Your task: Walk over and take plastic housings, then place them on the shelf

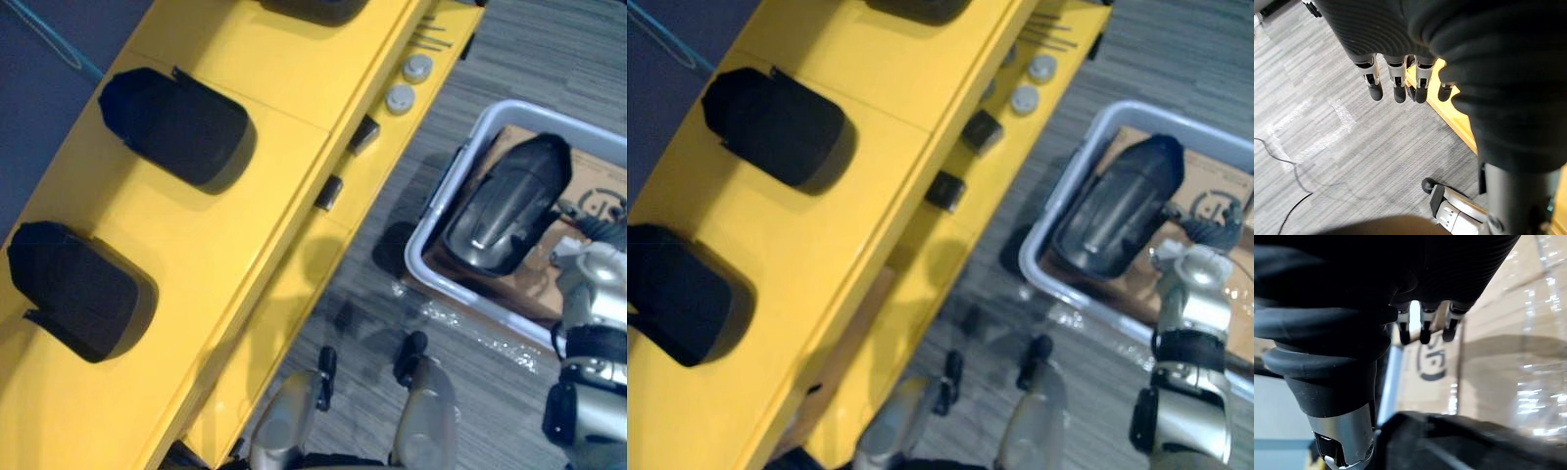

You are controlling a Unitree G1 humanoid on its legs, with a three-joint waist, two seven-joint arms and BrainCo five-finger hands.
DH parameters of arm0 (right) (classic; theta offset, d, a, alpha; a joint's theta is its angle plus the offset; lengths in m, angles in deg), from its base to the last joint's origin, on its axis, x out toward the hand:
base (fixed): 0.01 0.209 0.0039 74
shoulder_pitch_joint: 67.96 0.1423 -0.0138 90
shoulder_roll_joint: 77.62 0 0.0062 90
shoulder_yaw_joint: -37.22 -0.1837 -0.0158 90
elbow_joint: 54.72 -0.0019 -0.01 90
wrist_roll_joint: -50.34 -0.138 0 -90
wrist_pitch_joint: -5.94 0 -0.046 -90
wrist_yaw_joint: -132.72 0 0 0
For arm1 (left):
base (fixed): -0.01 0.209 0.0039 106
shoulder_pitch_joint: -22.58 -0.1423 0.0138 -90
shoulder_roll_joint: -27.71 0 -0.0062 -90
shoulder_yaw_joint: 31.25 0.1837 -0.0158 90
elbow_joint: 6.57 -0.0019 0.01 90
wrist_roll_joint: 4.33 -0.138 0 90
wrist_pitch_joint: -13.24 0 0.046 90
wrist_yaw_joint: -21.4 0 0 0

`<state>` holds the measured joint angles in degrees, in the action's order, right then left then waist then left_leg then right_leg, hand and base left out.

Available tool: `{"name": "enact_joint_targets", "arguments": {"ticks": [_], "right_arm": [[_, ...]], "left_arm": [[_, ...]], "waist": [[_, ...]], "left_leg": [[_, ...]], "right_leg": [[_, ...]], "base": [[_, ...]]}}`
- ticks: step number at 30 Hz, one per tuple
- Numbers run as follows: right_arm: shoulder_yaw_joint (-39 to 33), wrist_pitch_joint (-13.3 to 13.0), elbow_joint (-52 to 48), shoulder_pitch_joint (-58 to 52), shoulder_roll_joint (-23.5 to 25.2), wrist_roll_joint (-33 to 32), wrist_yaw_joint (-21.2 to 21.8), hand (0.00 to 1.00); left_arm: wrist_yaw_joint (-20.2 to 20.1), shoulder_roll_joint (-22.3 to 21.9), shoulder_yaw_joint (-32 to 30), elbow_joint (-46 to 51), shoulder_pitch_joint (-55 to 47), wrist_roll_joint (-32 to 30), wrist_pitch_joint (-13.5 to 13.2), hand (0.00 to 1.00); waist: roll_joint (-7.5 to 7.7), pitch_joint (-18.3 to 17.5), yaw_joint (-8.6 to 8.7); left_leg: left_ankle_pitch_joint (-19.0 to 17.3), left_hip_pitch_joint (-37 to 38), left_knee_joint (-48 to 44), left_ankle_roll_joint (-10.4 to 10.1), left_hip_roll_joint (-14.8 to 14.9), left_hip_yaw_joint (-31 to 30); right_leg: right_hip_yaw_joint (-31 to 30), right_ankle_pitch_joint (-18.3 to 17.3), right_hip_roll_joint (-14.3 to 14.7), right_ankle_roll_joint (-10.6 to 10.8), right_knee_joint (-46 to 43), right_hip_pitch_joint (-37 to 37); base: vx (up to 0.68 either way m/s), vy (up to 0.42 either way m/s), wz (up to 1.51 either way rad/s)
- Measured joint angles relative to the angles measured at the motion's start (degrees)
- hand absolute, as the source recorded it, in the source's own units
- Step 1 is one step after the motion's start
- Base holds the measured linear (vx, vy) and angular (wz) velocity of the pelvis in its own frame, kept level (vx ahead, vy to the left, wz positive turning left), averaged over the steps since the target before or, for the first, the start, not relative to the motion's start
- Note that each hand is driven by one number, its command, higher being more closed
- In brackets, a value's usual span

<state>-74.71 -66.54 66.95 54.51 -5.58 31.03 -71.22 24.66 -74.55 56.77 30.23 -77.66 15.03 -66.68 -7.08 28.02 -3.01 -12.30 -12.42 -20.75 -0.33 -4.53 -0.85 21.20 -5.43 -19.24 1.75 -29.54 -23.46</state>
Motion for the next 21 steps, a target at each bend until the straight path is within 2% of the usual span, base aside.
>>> {"name": "enact_joint_targets", "arguments": {"ticks": [6, 9, 10, 14, 20, 21], "right_arm": [[0.2, 3.5, 0.1, 1.3, -0.1, 2.1, 0.8, 0.00], [1.4, 3.9, 0.7, 1.9, -1.0, 2.7, 1.8, 0.00], [2.1, 4.2, 1.5, 2.4, -1.4, 4.2, 2.8, 1.00], [3.6, 5.4, 4.4, 4.3, -3.4, 7.2, 4.1, 1.00], [6.2, 10.6, 10.3, 7.7, -6.5, 10.8, 8.6, 1.00], [7.2, 11.7, 11.5, 8.1, -6.5, 12.6, 9.0, 1.00]], "left_arm": [[0.1, -0.1, 0.5, 0.3, 0.0, 0.5, -2.1, 0.00], [0.3, -0.1, 0.6, 0.3, 0.0, 0.5, -2.2, 0.00], [0.4, 0.0, 0.7, 0.3, 0.0, 1.0, -2.3, 0.00], [0.3, 0.2, 1.1, 0.2, 0.0, 1.4, -2.5, 0.00], [0.2, 0.5, 3.3, 0.3, 0.0, 3.3, -3.8, 0.00], [0.2, 0.3, 3.4, 0.3, 0.1, 3.4, -3.9, 0.00]], "waist": [[-0.13, -0.1, 0.03], [-0.13, -0.1, 0.05], [-0.15, -0.1, 0.05], [-0.33, -0.6, -0.05], [-1.40, -1.3, -0.43], [-1.83, -1.6, -0.99]], "left_leg": [[-0.2, -2.3, -1.7, -0.3, 0.4, 0.2], [-0.2, -2.7, -1.9, -0.3, 0.5, 0.1], [-0.2, -2.8, -1.9, -0.3, 0.5, 0.1], [-0.2, -3.8, -2.1, -0.3, 0.6, 0.0], [-0.2, -5.8, -3.3, -0.4, 0.7, -0.3], [-0.2, -5.8, -3.4, -0.4, 0.7, -0.3]], "right_leg": [[0.4, 0.0, 0.0, -0.1, -0.5, -1.5], [0.5, 0.1, 0.0, -0.2, -0.5, -1.8], [0.4, 0.1, 0.1, -0.3, -0.5, -2.0], [0.6, 0.3, 0.1, -0.5, -0.5, -2.8], [1.2, 0.7, 0.2, -0.7, -0.3, -3.7], [1.2, 0.7, 0.2, -0.7, -0.4, -3.7]], "base": [[-0.03, -0.001, 0.02], [0.00, 0.000, 0.00], [0.00, 0.000, 0.00], [-0.01, 0.009, 0.02], [-0.01, 0.011, 0.03], [-0.02, 0.021, 0.04]]}}
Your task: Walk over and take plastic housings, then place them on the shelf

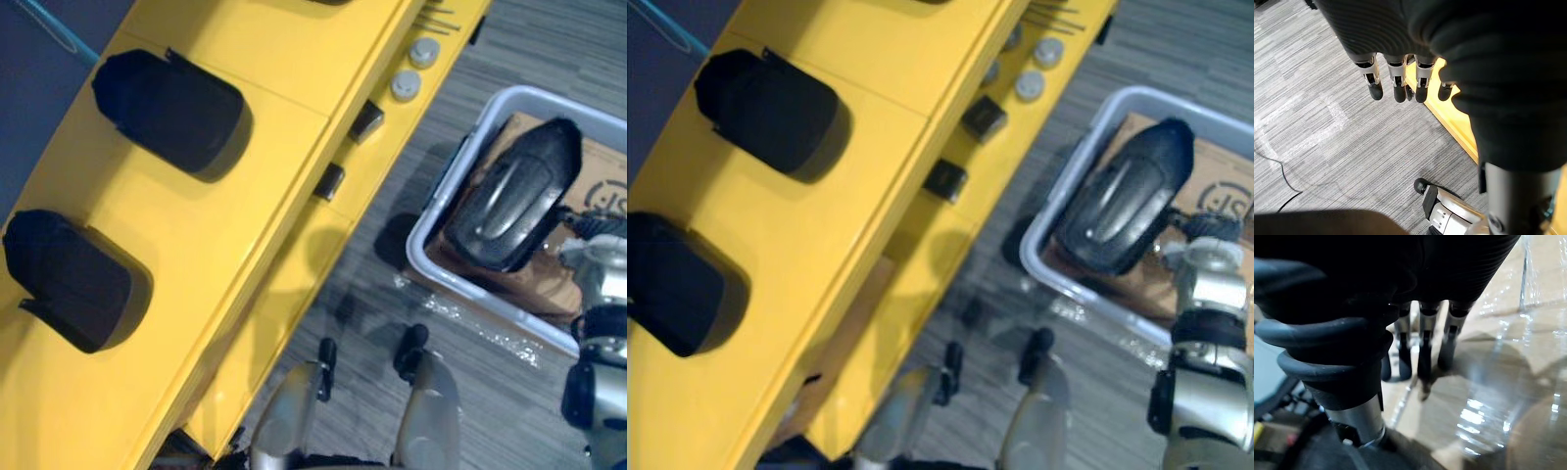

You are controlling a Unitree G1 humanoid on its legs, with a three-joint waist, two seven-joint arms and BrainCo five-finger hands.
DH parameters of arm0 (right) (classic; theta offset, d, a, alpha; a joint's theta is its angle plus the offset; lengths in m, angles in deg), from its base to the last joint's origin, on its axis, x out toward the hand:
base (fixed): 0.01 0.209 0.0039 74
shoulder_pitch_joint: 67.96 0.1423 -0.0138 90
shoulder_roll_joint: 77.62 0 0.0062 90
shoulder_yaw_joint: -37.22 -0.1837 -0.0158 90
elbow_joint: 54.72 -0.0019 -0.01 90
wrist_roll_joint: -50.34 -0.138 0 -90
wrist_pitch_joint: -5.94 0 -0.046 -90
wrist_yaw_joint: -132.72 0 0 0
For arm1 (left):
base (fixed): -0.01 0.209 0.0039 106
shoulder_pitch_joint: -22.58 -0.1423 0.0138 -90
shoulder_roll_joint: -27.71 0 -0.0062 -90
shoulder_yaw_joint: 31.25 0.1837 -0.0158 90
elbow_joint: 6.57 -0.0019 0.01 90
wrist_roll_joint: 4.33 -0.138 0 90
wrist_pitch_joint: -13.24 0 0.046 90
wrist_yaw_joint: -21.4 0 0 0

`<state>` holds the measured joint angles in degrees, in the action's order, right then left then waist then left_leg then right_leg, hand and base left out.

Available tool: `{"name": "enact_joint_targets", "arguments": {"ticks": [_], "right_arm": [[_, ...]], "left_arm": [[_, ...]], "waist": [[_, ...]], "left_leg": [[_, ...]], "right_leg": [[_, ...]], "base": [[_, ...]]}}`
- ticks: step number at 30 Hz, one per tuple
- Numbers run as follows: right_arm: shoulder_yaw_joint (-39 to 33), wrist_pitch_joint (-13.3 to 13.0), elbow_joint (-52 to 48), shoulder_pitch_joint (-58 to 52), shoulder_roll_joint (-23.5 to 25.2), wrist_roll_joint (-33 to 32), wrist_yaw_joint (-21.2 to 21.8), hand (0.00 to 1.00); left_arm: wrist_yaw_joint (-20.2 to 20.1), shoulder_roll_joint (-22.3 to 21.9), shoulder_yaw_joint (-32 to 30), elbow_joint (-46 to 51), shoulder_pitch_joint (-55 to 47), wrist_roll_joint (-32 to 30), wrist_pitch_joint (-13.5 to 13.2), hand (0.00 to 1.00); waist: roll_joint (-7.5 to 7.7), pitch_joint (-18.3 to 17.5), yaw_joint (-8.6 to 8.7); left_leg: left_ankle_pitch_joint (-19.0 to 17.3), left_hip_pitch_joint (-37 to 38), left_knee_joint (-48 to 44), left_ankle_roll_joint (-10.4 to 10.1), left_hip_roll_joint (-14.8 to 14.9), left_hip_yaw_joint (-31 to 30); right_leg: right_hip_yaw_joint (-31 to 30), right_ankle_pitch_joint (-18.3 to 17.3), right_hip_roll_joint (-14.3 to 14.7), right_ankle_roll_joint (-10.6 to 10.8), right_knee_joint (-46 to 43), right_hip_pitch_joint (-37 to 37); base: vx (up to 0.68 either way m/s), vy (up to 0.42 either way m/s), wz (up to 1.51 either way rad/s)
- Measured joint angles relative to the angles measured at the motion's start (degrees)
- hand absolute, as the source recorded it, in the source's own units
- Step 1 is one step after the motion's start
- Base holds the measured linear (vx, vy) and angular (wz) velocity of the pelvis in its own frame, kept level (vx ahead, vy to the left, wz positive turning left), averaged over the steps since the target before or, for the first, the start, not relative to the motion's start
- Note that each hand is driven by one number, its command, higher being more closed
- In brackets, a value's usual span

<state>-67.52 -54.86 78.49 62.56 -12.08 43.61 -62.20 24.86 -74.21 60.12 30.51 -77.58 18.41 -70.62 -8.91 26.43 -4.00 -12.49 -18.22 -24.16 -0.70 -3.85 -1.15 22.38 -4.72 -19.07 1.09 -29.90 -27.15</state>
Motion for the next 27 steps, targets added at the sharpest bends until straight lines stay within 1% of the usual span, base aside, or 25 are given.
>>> {"name": "enact_joint_targets", "arguments": {"ticks": [1, 2, 4, 8, 11, 15, 19, 22, 23, 24, 25, 26, 27], "right_arm": [[0.4, 1.1, 0.7, 0.6, 0.0, 2.4, 0.0, 1.00], [0.5, 1.6, 1.2, 1.1, -0.1, 3.5, 0.0, 1.00], [1.5, 3.3, 3.8, 2.7, -0.9, 7.3, 1.1, 1.00], [2.8, 3.8, 5.5, 3.2, -1.1, 12.8, 2.6, 1.00], [4.0, 3.9, 6.3, 3.6, -1.1, 16.6, 3.0, 1.00], [5.4, 3.8, 8.9, 4.2, -1.1, 20.8, 3.7, 1.00], [6.4, 3.3, 9.5, 4.2, -1.0, 21.1, 3.7, 1.00], [6.5, 3.1, 9.5, 3.6, -0.9, 21.8, 3.7, 1.00], [6.5, 3.1, 9.5, 3.4, -0.9, 22.0, 3.6, 1.00], [6.5, 2.8, 9.5, 3.0, -0.9, 22.1, 3.4, 1.00], [6.5, 2.0, 9.4, 2.3, -0.7, 22.1, 3.3, 1.00], [6.5, 1.8, 9.4, 2.2, -0.6, 22.1, 3.2, 1.00], [6.5, 0.9, 9.1, 1.4, -0.4, 22.2, 2.3, 1.00]], "left_arm": [[-0.1, -0.1, 0.1, 0.1, 0.0, 0.4, -0.3, 0.00], [-0.1, -0.1, 0.2, 0.1, 0.0, 1.1, -0.3, 0.00], [-0.2, 0.0, 1.8, 0.1, 0.1, 1.7, -0.4, 0.00], [-0.2, 0.1, 2.2, 0.6, 0.2, 2.1, -0.5, 0.00], [-0.1, 0.1, 2.3, 1.1, 0.1, 2.1, -1.1, 0.00], [0.6, 0.9, 3.6, 3.0, 0.1, 2.0, -2.8, 0.00], [1.5, 1.5, 4.3, 5.0, 0.1, 0.8, -4.3, 0.00], [2.8, 1.8, 5.0, 7.3, 0.2, -3.6, -7.0, 0.00], [3.2, 1.9, 5.2, 7.8, 0.2, -3.7, -7.2, 0.00], [3.5, 2.4, 5.8, 8.6, 0.1, -5.3, -7.6, 0.00], [3.7, 3.2, 6.2, 9.5, 0.1, -6.0, -8.4, 0.00], [3.7, 3.4, 6.2, 9.7, 0.0, -6.2, -8.5, 0.00], [3.7, 4.2, 6.7, 10.7, -0.3, -7.6, -8.5, 0.00]], "waist": [[-0.34, -0.3, -0.37], [-0.47, -0.3, -0.53], [-1.20, -1.0, -0.64], [-1.27, -1.3, -1.60], [-1.23, -1.6, -1.72], [-1.18, -1.6, -1.81], [-1.06, -1.7, -2.05], [-0.77, -1.6, -2.13], [-0.74, -1.6, -2.13], [-0.51, -1.5, -2.10], [0.28, -1.5, -2.10], [0.47, -1.5, -2.08], [1.00, -1.3, -1.84]], "left_leg": [[0.0, 0.0, -0.1, 0.0, 0.0, -0.1], [0.0, -0.1, -0.2, 0.0, 0.0, -0.1], [0.0, -1.2, -0.4, 0.0, -0.1, -1.1], [0.2, -1.9, -0.6, -0.3, -0.1, -1.5], [0.2, -2.3, -1.0, -0.3, 0.0, -1.9], [0.4, -2.8, -1.5, -0.3, 0.1, -2.8], [0.5, -2.7, -1.8, -0.3, 0.7, -2.9], [0.5, -1.7, -1.7, -0.3, 1.4, -2.8], [0.5, -1.5, -1.8, -0.3, 1.6, -2.7], [0.5, -1.2, -1.7, -0.4, 2.0, -2.6], [0.5, -1.0, -1.4, -0.5, 2.5, -2.3], [0.6, -0.9, -1.3, -0.6, 2.6, -2.3], [0.5, -0.5, -1.3, -0.7, 3.2, -2.3]], "right_leg": [[0.1, 0.0, 0.0, 0.0, 0.0, 0.1], [0.1, 0.1, 0.0, 0.0, 0.0, 0.1], [1.2, 0.5, 0.0, 0.2, 0.6, 0.1], [1.9, 0.9, 0.0, 0.0, 1.2, 0.2], [2.4, 1.4, 0.2, 0.0, 1.7, 0.5], [3.6, 2.3, 0.5, 0.1, 3.0, 1.4], [4.0, 3.4, 1.5, -0.1, 4.6, 2.6], [4.2, 4.4, 2.7, -0.3, 6.4, 4.2], [4.1, 4.6, 3.0, -0.3, 6.8, 4.5], [4.2, 5.0, 3.6, -0.4, 7.7, 5.1], [4.1, 5.4, 4.3, -0.7, 8.7, 5.4], [4.1, 5.5, 4.4, -0.7, 8.8, 5.5], [4.1, 6.1, 5.3, -0.8, 9.8, 6.3]], "base": [[0.00, 0.000, 0.00], [-0.03, 0.023, 0.06], [-0.05, 0.034, 0.18], [-0.04, 0.031, 0.08], [-0.01, 0.022, 0.04], [-0.04, 0.046, 0.10], [-0.04, 0.041, -0.01], [-0.03, 0.031, -0.08], [-0.03, 0.016, -0.09], [-0.05, 0.002, -0.16], [-0.05, -0.004, -0.15], [-0.04, -0.013, -0.14], [-0.02, -0.019, -0.12]]}}
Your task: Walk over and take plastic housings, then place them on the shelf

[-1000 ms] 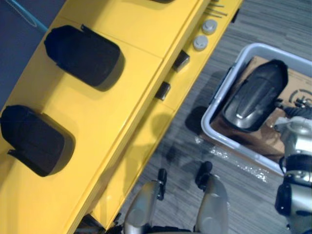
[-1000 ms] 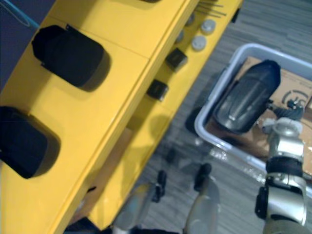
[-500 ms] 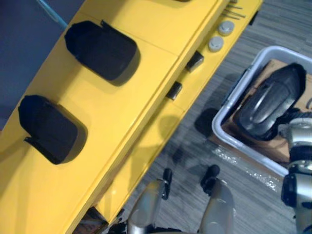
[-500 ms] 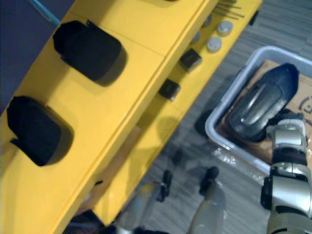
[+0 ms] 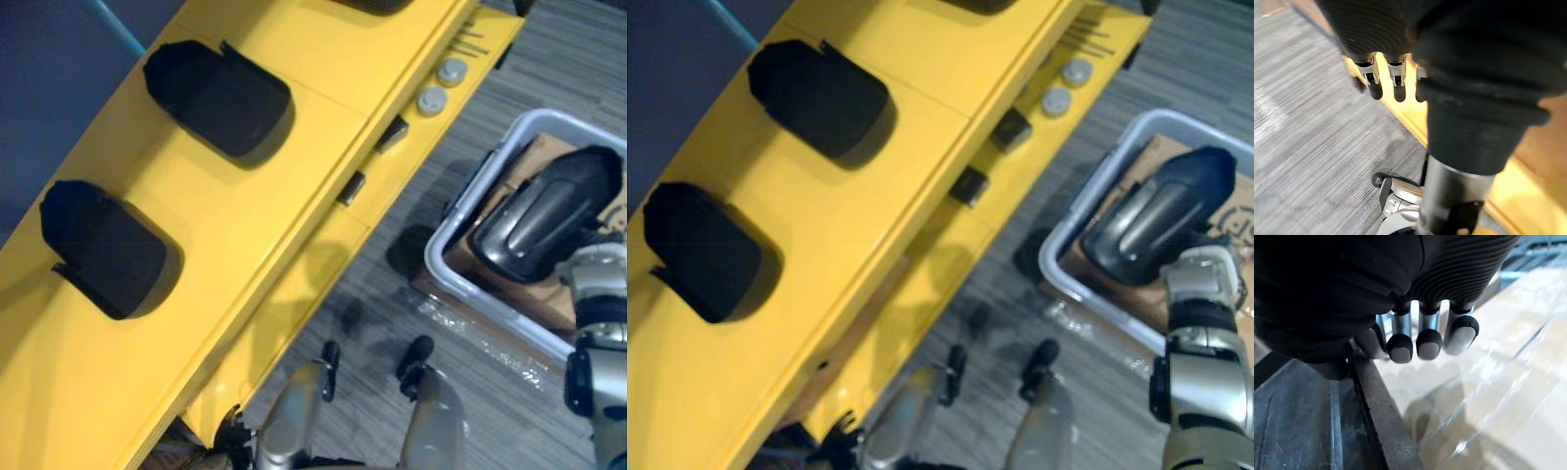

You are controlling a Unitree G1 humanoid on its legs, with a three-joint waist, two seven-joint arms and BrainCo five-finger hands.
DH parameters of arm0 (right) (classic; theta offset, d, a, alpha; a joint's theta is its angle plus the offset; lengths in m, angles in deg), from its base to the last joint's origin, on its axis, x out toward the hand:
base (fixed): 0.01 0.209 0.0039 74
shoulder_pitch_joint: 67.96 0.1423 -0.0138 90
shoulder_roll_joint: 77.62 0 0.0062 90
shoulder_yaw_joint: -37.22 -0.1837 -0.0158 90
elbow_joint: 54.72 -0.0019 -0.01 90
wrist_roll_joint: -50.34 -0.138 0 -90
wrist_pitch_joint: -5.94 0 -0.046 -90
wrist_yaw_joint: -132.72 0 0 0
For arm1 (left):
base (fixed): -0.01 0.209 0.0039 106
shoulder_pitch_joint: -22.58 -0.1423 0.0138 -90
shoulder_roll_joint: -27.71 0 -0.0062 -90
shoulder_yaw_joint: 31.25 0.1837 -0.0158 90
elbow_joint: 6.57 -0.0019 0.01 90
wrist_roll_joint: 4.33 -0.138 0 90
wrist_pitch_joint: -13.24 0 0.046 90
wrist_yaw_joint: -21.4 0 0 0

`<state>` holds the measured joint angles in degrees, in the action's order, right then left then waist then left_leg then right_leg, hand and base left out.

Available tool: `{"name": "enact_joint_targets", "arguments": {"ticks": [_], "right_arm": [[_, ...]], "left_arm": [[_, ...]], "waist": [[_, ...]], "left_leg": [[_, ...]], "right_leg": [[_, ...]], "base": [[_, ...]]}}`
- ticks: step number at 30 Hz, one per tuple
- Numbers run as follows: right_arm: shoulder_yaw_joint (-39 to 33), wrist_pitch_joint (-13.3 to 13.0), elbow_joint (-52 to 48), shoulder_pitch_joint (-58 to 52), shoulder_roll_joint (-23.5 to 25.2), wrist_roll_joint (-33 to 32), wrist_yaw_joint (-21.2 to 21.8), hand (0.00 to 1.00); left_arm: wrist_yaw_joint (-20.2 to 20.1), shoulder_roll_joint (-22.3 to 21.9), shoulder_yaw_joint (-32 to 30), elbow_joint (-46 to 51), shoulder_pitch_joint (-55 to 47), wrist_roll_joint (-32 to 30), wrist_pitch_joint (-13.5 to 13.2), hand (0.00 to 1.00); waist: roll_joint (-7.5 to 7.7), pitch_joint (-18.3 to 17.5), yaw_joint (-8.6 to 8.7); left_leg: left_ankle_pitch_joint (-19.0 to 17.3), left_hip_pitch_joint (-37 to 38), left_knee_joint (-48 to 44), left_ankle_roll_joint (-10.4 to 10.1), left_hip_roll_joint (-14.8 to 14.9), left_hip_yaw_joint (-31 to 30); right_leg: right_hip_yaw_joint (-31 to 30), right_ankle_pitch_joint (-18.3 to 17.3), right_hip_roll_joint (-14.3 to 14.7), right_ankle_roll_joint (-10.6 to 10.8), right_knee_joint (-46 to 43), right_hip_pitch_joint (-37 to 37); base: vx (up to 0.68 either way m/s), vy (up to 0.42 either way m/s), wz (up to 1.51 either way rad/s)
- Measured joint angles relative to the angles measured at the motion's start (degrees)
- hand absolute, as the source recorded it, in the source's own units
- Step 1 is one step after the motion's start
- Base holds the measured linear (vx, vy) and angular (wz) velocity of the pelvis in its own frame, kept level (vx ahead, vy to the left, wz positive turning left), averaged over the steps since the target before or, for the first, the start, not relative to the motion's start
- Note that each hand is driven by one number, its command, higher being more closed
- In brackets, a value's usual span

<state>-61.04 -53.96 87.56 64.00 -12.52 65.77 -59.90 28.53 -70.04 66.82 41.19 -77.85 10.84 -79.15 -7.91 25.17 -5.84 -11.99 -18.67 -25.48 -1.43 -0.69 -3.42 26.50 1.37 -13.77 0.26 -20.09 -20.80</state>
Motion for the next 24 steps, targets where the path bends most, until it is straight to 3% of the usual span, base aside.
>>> {"name": "enact_joint_targets", "arguments": {"ticks": [8, 14, 18, 24], "right_arm": [[-1.9, -5.0, -8.3, -7.7, 0.7, 1.0, -5.7, 1.00], [-6.7, -7.4, -20.0, -17.0, 4.8, 0.5, -10.9, 1.00], [-8.7, -7.9, -29.8, -23.7, 8.8, -0.6, -12.9, 1.00], [-8.8, -11.6, -38.2, -30.0, 13.9, -0.6, -15.9, 1.00]], "left_arm": [[-2.2, 5.0, 2.1, 4.8, -2.0, -0.6, -0.1, 0.00], [-6.4, 7.2, 4.4, 6.7, -3.0, -5.2, 0.1, 0.00], [-8.1, 8.4, 4.6, 7.7, -3.0, -9.2, 0.5, 0.00], [-9.1, 12.5, 10.7, 9.6, -0.8, -13.5, 4.4, 0.00]], "waist": [[4.32, 1.2, 0.71], [7.20, 1.6, 1.95], [8.22, 1.6, 2.86], [8.51, 1.7, 3.72]], "left_leg": [[0.0, 3.4, 1.0, -0.6, 2.2, 0.9], [0.8, 5.8, 3.0, -0.8, 2.3, 1.0], [0.8, 7.2, 3.9, -0.8, 2.3, 1.4], [0.3, 9.1, 5.0, -0.3, 2.5, 5.5]], "right_leg": [[-0.1, 3.4, 4.1, -0.3, 7.8, 5.5], [0.2, 5.9, 5.4, -0.4, 13.0, 9.4], [-0.1, 6.4, 5.6, -0.2, 14.2, 11.0], [-3.6, 7.3, 5.9, 0.5, 15.4, 10.9]], "base": [[-0.04, -0.009, -0.11], [-0.03, 0.021, 0.01], [-0.01, 0.013, -0.05], [-0.02, 0.044, -0.29]]}}
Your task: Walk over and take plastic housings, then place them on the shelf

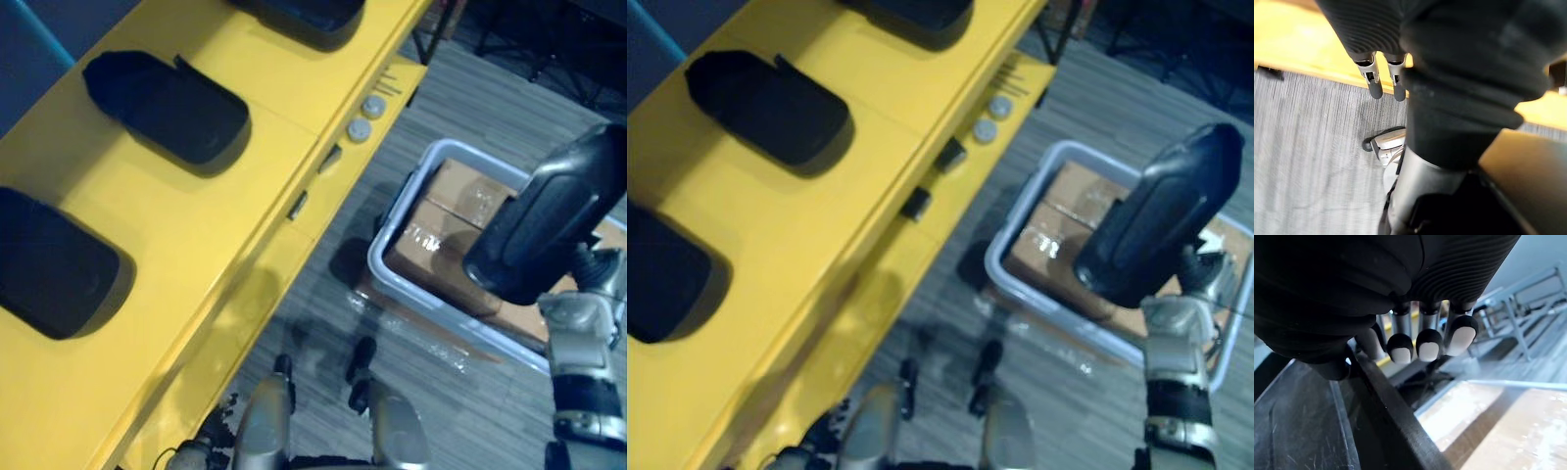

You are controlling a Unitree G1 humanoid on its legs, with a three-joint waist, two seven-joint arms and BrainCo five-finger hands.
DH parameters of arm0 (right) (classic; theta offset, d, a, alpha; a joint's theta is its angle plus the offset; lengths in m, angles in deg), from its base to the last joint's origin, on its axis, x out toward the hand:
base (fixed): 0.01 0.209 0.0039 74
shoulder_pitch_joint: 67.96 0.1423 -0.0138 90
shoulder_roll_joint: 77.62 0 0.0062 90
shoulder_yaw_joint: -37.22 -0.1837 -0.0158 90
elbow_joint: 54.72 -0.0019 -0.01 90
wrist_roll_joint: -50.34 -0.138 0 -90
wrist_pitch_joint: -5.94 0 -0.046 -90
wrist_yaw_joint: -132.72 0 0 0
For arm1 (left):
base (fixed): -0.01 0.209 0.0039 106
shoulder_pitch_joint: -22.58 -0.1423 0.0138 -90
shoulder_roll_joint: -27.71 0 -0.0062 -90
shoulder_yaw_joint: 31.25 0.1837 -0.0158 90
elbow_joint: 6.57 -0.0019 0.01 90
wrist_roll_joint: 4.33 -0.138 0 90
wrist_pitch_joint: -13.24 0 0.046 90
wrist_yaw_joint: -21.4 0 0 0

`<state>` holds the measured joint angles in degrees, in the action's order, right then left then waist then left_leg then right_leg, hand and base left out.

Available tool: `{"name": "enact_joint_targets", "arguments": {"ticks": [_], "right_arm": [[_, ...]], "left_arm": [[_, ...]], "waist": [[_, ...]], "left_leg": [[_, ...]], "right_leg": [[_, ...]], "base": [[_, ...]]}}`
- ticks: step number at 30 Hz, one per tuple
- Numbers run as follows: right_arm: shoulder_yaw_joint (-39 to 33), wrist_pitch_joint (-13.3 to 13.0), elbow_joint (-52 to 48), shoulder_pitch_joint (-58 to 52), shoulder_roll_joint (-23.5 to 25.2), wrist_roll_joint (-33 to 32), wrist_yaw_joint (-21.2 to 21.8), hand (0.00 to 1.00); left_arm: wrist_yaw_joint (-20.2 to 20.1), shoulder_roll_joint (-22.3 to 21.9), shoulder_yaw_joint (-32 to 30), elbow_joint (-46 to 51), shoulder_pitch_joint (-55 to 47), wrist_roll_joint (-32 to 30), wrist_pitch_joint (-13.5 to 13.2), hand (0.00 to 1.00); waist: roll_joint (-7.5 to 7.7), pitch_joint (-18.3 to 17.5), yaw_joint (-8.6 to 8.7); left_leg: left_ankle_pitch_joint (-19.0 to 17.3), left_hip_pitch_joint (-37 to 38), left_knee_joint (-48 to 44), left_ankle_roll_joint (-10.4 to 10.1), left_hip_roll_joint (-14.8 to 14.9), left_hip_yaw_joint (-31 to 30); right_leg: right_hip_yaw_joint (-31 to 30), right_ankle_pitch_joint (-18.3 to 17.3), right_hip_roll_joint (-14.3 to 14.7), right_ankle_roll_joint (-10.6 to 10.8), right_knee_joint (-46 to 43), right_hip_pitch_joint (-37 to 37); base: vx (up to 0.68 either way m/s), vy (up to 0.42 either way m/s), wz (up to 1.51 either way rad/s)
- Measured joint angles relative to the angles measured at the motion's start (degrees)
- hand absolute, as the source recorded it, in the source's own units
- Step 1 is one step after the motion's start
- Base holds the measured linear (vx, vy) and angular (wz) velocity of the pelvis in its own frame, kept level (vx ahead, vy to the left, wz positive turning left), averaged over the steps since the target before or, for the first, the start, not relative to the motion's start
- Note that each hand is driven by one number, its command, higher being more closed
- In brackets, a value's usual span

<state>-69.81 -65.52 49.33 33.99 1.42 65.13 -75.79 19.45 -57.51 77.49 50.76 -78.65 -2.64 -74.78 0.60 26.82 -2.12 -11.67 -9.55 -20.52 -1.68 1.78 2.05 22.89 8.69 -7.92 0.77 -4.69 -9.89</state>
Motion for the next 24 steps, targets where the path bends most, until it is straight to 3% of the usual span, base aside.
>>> {"name": "enact_joint_targets", "arguments": {"ticks": [5, 11, 19, 24], "right_arm": [[0.0, -2.7, -0.7, -3.3, 1.1, 0.2, -0.2, 1.00], [0.0, -5.3, -3.8, -4.7, 3.2, 1.6, -0.2, 1.00], [0.6, -6.6, -7.0, -4.7, 3.4, 1.7, -0.6, 1.00], [3.8, -7.2, -8.9, -4.6, 4.4, 1.7, -1.5, 1.00]], "left_arm": [[-1.1, 1.8, 2.9, 1.2, 1.2, -2.8, 4.0, 0.00], [-0.5, 2.5, 5.6, 1.2, 2.9, -4.4, 7.0, 0.00], [-0.2, 3.0, 7.8, 1.2, 4.3, -7.2, 6.9, 0.00], [4.2, 3.6, 10.1, 1.2, 6.5, -9.3, 6.9, 0.00]], "waist": [[-0.05, 0.0, 1.89], [-0.42, -0.1, 2.45], [-1.30, 0.1, 2.37], [-2.70, -0.1, 2.47]], "left_leg": [[-1.0, 0.8, 0.0, 0.6, -0.3, 2.0], [-1.5, 1.3, 0.5, 1.1, -0.7, 3.6], [-1.5, 1.7, 1.0, 1.1, -1.3, 3.5], [-1.7, 2.5, 1.2, 1.1, -1.2, 4.2]], "right_leg": [[-2.3, 0.3, -0.1, 0.4, 0.1, -0.3], [-3.9, 0.2, -0.1, 0.6, -0.1, -1.1], [-4.1, -0.8, -0.8, 1.0, -2.2, -2.2], [-5.0, -1.4, -0.8, 1.0, -3.0, -2.2]], "base": [[0.00, 0.062, -0.20], [0.01, 0.050, -0.13], [0.01, 0.014, 0.01], [-0.02, 0.000, -0.07]]}}
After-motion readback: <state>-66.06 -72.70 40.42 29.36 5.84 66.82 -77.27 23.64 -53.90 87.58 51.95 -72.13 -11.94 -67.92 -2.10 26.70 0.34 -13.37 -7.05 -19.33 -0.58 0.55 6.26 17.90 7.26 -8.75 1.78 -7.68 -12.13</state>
